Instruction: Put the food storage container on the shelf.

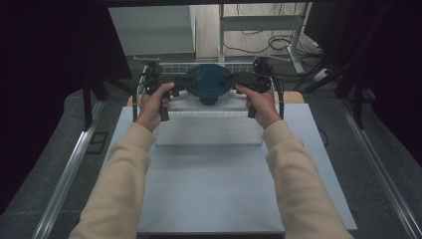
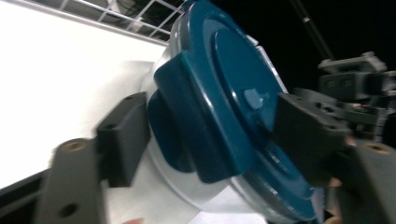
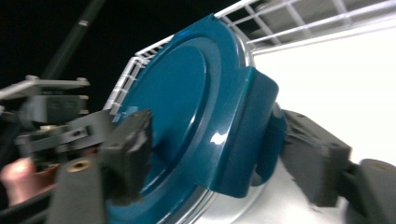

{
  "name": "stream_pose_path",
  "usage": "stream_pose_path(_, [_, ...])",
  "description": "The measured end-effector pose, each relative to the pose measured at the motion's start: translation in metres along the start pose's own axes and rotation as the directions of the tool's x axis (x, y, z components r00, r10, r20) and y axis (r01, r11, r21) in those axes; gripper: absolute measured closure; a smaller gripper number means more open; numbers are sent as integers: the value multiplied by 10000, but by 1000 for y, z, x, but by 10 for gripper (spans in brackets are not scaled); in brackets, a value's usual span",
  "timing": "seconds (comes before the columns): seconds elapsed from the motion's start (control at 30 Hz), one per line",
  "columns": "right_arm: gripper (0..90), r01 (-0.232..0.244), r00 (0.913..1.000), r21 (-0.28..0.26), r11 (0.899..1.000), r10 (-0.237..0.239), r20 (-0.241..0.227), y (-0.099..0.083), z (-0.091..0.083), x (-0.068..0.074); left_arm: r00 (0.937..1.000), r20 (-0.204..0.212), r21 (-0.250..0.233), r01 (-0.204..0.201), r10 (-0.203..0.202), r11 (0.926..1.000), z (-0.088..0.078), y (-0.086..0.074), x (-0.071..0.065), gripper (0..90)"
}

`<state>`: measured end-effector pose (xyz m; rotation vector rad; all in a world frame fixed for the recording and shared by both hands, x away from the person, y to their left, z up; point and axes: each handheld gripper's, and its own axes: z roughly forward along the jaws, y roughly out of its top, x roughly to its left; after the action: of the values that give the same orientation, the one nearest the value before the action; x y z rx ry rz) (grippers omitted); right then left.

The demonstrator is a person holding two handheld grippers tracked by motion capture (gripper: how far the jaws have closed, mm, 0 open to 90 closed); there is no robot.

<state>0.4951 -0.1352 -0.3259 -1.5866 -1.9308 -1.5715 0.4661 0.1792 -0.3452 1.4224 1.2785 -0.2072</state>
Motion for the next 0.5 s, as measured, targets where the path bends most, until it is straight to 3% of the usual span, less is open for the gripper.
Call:
stream_pose_path(0.03, [260,0,10000,0,10000,0,0,0,0,0,10000,0,0,0,0,10000,0,0,0,244])
stream_pose_path(0.1, [211,674,9959,-172,9976,-662,614,-2,-4,7,9973,-534,-244,-521,508,9983,-5,-3,-6,231])
stream_pose_path(0.13, [176,925,9934,-179,9955,-910,703,-3,-6,10,9950,-716,-333,-718,692,9969,-8,-4,-9,226])
stream_pose_path(0.23, [116,1420,9883,-200,9897,-1406,585,-4,-17,18,9901,-654,-359,-1264,1239,9913,-21,-8,-19,226])
stream_pose_path(0.3, [105,1767,9821,-133,9842,-1754,685,-4,-23,19,9828,-928,-436,-1644,1599,9854,-27,-11,-26,223])
stream_pose_path(0.33, [105,1767,9821,-133,9842,-1754,685,-4,-23,19,9828,-928,-436,-1644,1599,9854,-27,-11,-26,219])
stream_pose_path(0.4, [110,2031,9768,-372,9785,-1998,776,-8,-32,17,9748,-1157,-459,-1969,1905,9794,-33,-14,-31,214])
stream_pose_path(0.47, [109,2022,9776,-399,9785,-1993,673,-9,-34,17,9750,-1161,-505,-1961,1893,9793,-34,-15,-32,212])
stream_pose_path(0.5, [109,2202,9741,-462,9744,-2171,638,-13,-39,17,9729,-1184,-547,-2060,1985,9770,-37,-17,-34,209])
